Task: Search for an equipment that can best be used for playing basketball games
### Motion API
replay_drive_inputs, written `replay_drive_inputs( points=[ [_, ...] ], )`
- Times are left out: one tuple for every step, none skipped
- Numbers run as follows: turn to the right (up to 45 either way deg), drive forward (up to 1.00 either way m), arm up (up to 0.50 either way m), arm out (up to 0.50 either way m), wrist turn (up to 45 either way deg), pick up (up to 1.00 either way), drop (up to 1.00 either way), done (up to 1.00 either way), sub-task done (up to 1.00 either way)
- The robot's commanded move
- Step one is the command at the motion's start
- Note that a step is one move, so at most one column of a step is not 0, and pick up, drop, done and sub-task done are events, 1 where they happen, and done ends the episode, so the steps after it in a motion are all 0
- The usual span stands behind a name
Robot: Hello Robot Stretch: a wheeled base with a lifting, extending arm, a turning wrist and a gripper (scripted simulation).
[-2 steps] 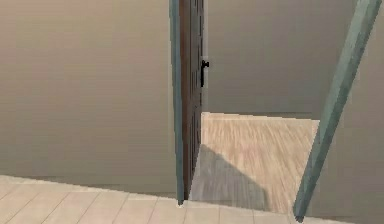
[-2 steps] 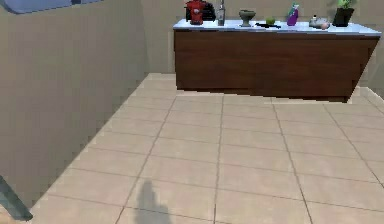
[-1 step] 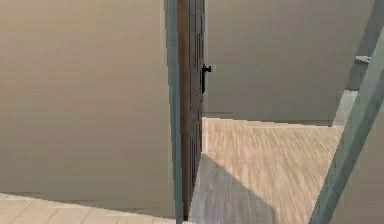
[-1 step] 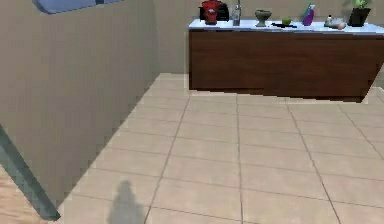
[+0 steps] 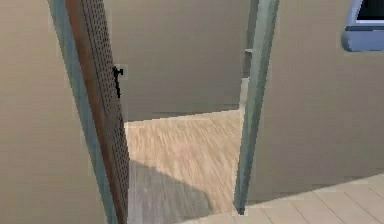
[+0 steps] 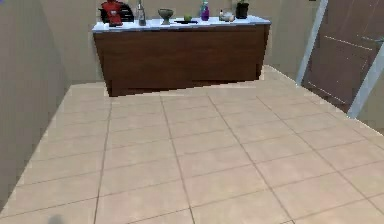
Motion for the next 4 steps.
replay_drive_inputs(
  points=[
    [0.0, 1.00, 0.00, 0.00, 0.0, 0.00, 0.00, 0.00, 0.00],
    [12.0, 0.00, 0.00, 0.00, 0.0, 0.00, 0.00, 0.00, 0.00],
    [3.0, 0.00, 0.00, 0.00, 0.0, 0.00, 0.00, 0.00, 0.00],
    [0.0, 0.05, 0.00, 0.00, 0.0, 0.00, 0.00, 0.00, 0.00]
  ],
)
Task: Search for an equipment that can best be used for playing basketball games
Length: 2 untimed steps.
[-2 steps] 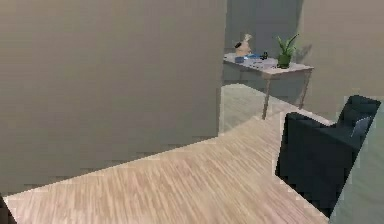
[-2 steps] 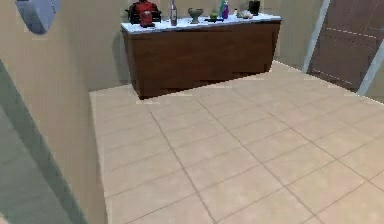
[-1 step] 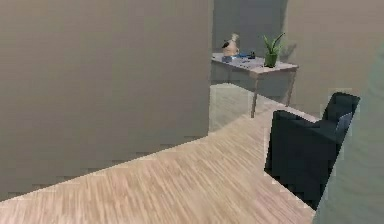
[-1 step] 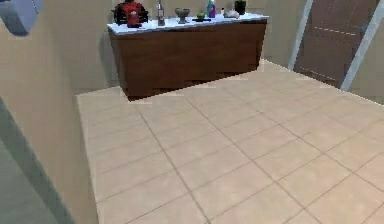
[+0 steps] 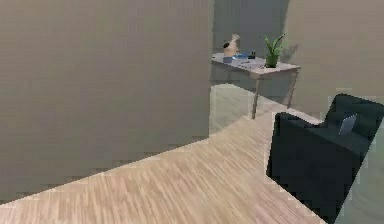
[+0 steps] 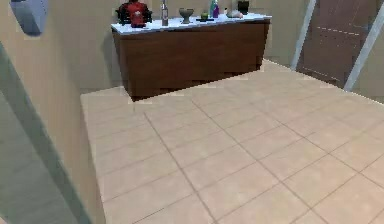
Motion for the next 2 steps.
replay_drive_inputs(
  points=[
    [-33.0, 0.00, 0.00, 0.00, 0.0, 0.00, 0.00, 0.00, 0.00],
    [0.0, 1.00, 0.00, 0.00, 0.0, 0.00, 0.00, 0.00, 0.00]
  ],
)
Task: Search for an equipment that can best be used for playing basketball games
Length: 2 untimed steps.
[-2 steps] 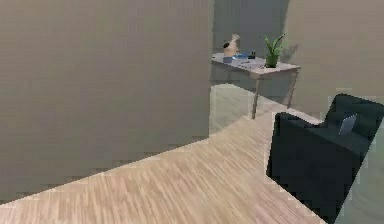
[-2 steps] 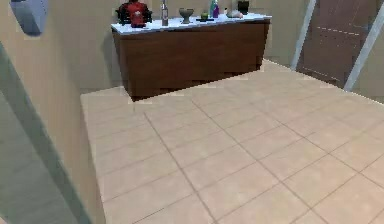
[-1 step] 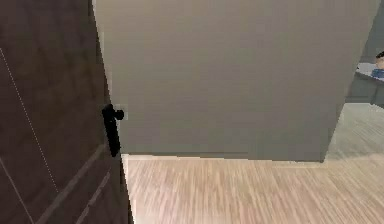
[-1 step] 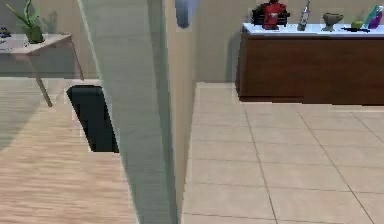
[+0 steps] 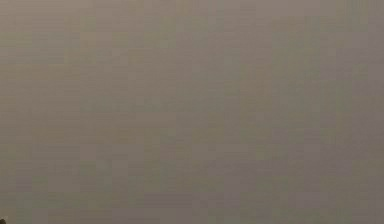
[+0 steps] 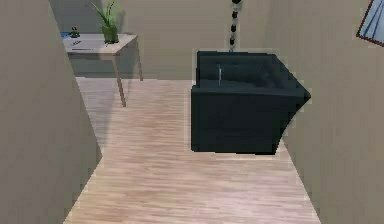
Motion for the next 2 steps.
replay_drive_inputs(
  points=[
    [-6.0, 0.00, 0.00, 0.00, 0.0, 0.00, 0.00, 0.00, 0.00],
    [-3.0, 0.00, 0.00, 0.00, 0.0, 0.00, 0.00, 0.00, 0.00]
  ],
)
